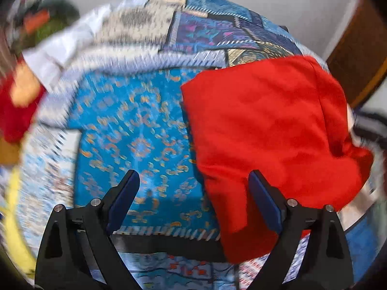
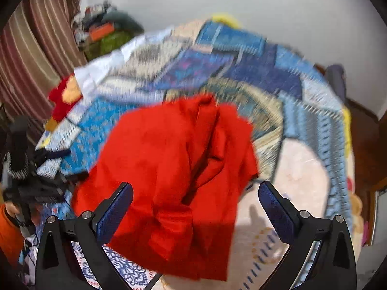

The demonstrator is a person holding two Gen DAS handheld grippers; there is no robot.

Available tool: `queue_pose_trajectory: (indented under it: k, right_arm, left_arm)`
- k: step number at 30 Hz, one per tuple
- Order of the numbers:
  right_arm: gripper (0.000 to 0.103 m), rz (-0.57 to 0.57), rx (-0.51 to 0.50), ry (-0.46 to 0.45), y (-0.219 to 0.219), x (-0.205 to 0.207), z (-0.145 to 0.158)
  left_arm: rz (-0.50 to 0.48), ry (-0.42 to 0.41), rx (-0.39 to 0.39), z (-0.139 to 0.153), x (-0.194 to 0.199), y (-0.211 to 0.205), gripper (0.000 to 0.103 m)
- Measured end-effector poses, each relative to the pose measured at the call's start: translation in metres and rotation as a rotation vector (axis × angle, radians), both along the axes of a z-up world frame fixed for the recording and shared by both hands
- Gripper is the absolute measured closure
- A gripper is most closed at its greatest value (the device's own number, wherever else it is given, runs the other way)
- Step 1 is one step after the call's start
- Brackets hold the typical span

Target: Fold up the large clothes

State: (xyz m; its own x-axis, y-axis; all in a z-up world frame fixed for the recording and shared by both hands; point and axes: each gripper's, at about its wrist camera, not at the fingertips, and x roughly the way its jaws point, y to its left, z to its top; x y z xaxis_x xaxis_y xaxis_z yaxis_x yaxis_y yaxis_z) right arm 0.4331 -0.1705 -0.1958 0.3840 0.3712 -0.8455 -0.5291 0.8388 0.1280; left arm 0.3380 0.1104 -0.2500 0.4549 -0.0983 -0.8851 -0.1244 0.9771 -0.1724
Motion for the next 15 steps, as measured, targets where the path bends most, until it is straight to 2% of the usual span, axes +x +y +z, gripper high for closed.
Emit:
queue_pose_trajectory:
  k: [3, 6, 9, 10, 13, 14, 15]
  right_arm:
    - [0.0, 0.012, -0.007, 0.104, 0.003, 0.019, -0.031]
    - [0.0, -0.005, 0.019, 0.205, -0.001, 0.036, -0.055]
    - [0.003, 0.005, 0.09, 0.315, -0.004, 0.049, -0.075]
    - [0.003, 0.01, 0.101, 0.307, -0.004, 0.05, -0.077]
    - [0.014, 0.047, 0.148, 0.304, 0.003, 0.051, -0.078]
    - [0.017, 0.046, 0.169, 0.308, 0.005, 0.052, -0.08]
    - [0.017, 0.035, 0.184, 0.314, 0.007, 0.053, -0.081]
  left_arm:
    - [0.021, 0.075, -0.147, -0.025, 0.014, 0.011, 0.011]
    - [0.019, 0.098, -0.22, -0.043, 0.027, 0.01, 0.01]
    - [0.012, 0.099, -0.288, -0.052, 0.04, 0.006, 0.008]
    - [0.01, 0.101, -0.324, -0.055, 0.044, 0.006, 0.008]
    - [-0.017, 0.111, -0.432, -0.064, 0.055, 0.004, 0.009]
    - [-0.021, 0.107, -0.456, -0.066, 0.056, 0.004, 0.012]
    - [-0.026, 0.103, -0.478, -0.066, 0.057, 0.003, 0.021]
